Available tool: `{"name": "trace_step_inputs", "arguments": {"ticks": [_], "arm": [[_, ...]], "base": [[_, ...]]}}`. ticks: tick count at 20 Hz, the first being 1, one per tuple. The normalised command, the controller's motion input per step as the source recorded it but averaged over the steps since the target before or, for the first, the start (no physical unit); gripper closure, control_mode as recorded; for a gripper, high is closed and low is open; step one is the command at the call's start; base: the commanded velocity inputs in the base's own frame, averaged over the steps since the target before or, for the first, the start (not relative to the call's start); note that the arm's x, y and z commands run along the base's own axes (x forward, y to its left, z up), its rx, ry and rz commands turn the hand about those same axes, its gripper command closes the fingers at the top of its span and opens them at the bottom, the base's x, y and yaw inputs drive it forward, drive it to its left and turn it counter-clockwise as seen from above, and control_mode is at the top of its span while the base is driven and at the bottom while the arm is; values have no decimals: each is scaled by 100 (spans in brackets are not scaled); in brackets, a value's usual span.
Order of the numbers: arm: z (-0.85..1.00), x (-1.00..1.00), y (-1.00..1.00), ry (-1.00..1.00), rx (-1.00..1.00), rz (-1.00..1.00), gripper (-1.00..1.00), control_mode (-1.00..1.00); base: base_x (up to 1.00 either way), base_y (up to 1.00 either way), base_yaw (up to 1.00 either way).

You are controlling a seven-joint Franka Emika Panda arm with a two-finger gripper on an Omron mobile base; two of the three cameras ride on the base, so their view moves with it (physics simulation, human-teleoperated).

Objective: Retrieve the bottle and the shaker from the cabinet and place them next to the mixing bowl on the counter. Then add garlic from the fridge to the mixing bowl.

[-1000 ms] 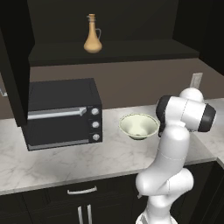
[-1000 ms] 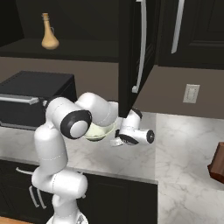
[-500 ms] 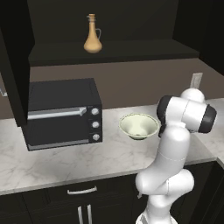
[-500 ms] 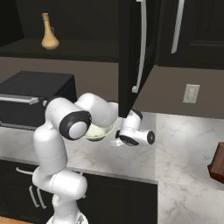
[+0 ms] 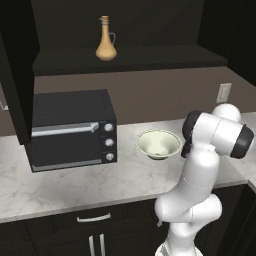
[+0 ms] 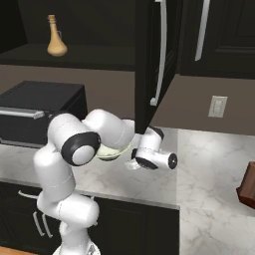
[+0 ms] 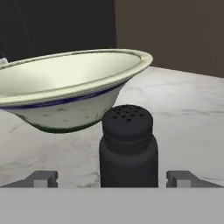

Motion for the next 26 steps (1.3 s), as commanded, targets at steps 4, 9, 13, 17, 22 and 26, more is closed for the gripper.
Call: {"name": "trace_step_inputs", "arguments": {"ticks": [4, 9, 13, 17, 22, 26], "arm": [[35, -29, 0, -10, 2, 0, -100, -100], [51, -34, 0, -12, 4, 0, -100, -100], [60, -16, 0, -8, 2, 0, -100, -100], [79, 3, 0, 1, 0, -6, -100, -100], [86, 0, 10, 10, 0, -11, -100, -100], [55, 0, 18, 16, 0, -14, -100, -100]], "base": [[0, 0, 0], [0, 0, 0], [0, 0, 0], [0, 0, 0], [0, 0, 0], [0, 0, 0]]}}
